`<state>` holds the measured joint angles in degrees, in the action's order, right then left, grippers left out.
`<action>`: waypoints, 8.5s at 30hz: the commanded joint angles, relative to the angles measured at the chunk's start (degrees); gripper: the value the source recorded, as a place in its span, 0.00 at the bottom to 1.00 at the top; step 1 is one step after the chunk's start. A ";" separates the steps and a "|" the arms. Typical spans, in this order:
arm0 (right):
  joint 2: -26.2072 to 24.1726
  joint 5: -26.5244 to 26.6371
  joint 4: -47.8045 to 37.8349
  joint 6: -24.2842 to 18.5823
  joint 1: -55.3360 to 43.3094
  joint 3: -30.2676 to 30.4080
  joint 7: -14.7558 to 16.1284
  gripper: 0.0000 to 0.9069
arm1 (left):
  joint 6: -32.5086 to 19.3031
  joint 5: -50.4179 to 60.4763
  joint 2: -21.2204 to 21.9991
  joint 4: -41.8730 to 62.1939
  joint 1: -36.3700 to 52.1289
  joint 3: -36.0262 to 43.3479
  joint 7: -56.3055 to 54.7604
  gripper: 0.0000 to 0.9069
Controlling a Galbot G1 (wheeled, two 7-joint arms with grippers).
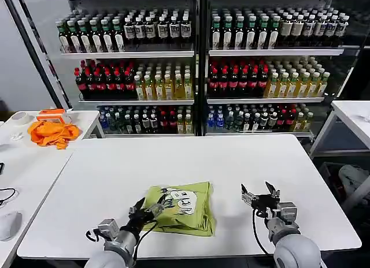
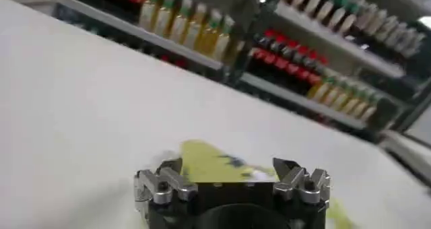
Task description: Fold and organize the clothes.
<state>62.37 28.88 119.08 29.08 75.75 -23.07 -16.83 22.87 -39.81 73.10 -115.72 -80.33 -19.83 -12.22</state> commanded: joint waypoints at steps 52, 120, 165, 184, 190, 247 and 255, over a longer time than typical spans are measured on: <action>0.05 2.47 -0.58 0.18 -4.48 1.11 -0.47 1.00 | 10.21 -47.89 -21.38 2.75 -0.54 -49.83 3.56 0.02; 5.48 11.62 -4.84 -4.22 -8.68 12.58 -0.12 1.00 | -4.45 1.24 7.29 -2.39 3.92 9.98 -3.34 1.00; 11.25 15.24 -16.87 -1.76 -19.02 25.13 -8.15 0.00 | -4.29 2.36 4.27 -10.11 -6.70 -7.38 -3.95 1.00; 1.30 5.85 -21.68 0.23 -24.28 13.70 0.38 0.00 | -4.81 6.51 3.25 -8.78 -4.72 -4.96 -2.70 1.00; 0.51 -3.10 -23.17 -0.76 -23.70 11.37 4.06 1.00 | -5.48 9.41 2.94 -8.44 -4.13 -3.75 -2.64 1.00; 4.68 -16.84 4.26 -35.22 14.48 -8.80 7.37 1.00 | -17.99 31.80 -1.70 -11.20 -8.31 -1.26 3.77 1.00; 4.36 -17.18 4.17 -36.40 14.69 -9.09 7.13 1.00 | -17.91 32.98 -0.94 -10.42 -7.90 -0.27 3.88 1.00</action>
<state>66.62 12.67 122.58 -4.93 89.55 -31.81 -9.35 5.53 -7.78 72.08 -126.45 -88.12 -20.34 -8.04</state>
